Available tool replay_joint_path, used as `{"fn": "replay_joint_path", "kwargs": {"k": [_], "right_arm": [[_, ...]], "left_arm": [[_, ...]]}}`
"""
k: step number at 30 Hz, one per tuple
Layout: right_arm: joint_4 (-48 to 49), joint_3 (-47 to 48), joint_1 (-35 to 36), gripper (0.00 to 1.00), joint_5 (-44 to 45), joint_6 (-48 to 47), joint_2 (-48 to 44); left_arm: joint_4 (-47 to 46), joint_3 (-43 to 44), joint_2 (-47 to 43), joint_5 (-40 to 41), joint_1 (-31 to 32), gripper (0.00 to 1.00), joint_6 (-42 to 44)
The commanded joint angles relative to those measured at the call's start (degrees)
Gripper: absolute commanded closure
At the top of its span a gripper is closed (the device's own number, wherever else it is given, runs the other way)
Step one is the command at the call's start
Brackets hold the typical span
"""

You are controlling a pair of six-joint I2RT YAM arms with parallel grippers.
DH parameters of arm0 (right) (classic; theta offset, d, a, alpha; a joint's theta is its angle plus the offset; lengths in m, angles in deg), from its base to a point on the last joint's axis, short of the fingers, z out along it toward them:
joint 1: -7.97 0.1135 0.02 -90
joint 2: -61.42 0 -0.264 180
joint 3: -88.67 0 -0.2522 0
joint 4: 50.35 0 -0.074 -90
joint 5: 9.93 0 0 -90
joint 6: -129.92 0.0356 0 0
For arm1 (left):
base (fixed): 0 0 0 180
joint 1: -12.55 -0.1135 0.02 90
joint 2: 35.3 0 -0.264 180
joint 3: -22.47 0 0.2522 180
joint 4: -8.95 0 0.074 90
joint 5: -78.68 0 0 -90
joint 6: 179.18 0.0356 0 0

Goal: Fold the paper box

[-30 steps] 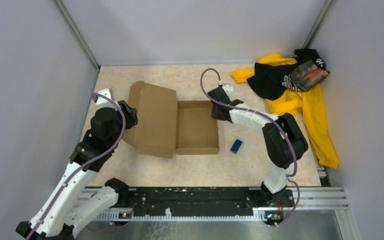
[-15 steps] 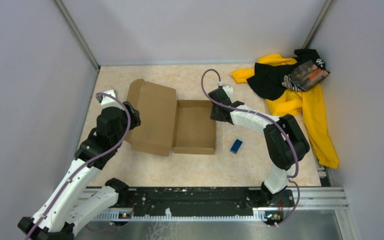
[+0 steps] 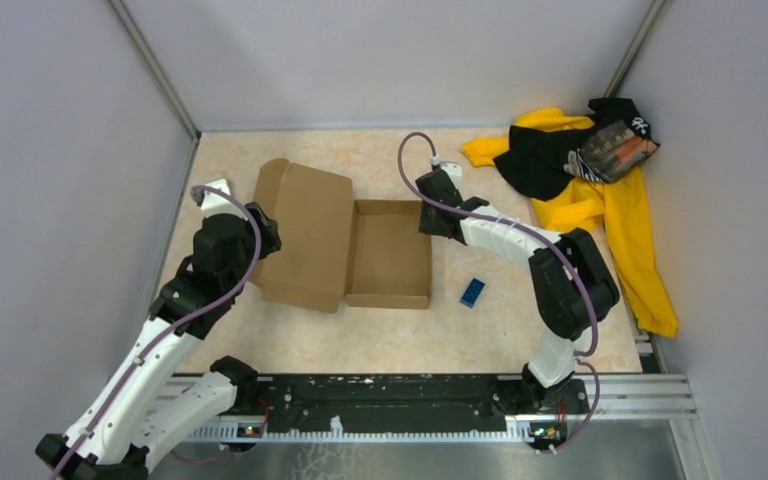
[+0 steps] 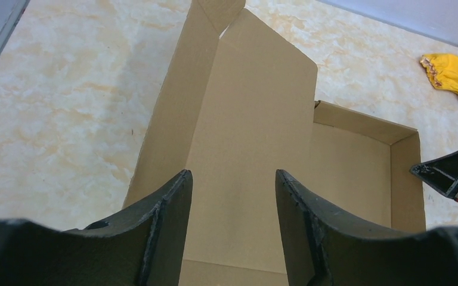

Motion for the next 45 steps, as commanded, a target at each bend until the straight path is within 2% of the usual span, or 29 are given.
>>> {"fn": "replay_joint_path", "kwargs": {"k": [1, 6, 9, 16, 20, 25, 35, 37, 41, 45], "right_arm": [[1.50, 2.11, 0.57, 0.73, -0.14, -1.23, -1.63], [1.48, 2.08, 0.58, 0.73, -0.32, -1.70, -1.37], [1.61, 1.83, 0.49, 0.73, -0.50, -1.99, -1.25], [1.98, 1.21, 0.32, 0.73, -0.94, -2.54, -1.41], [2.54, 1.10, 0.10, 0.73, -1.53, -2.89, -1.41], [3.05, 1.07, 0.14, 0.73, -2.20, -3.16, -1.18], [4.25, 0.51, -0.09, 0.73, -3.22, -4.04, -0.57], [4.33, 0.45, -0.19, 0.73, -3.38, -4.24, -0.43], [4.54, 0.28, -0.38, 0.73, -3.46, -4.67, -0.69], [4.56, 0.36, -0.41, 0.73, -3.77, -4.85, -1.50]], "left_arm": [[-1.85, -0.85, -0.67, 2.59, -0.23, 0.39, -0.41], [-4.03, -2.25, 0.89, 6.16, -0.26, 0.21, -0.80], [-4.94, -2.57, 3.18, 7.86, -0.71, 0.13, -1.00], [-8.07, -2.61, 5.99, 5.08, -7.29, 0.10, 1.10], [-9.67, -3.22, 7.72, -0.99, -14.33, 0.10, 1.72], [-13.19, -4.06, 12.63, -14.86, -21.30, 0.10, 1.22], [-19.14, -3.30, 21.42, -33.77, -26.35, 0.11, 2.85], [-19.69, -3.47, 22.25, -35.17, -26.61, 0.15, 2.74], [-19.55, -3.21, 22.66, -35.25, -26.68, 0.50, 2.79], [-17.92, -1.71, 23.34, -35.13, -26.66, 0.69, 3.76]]}}
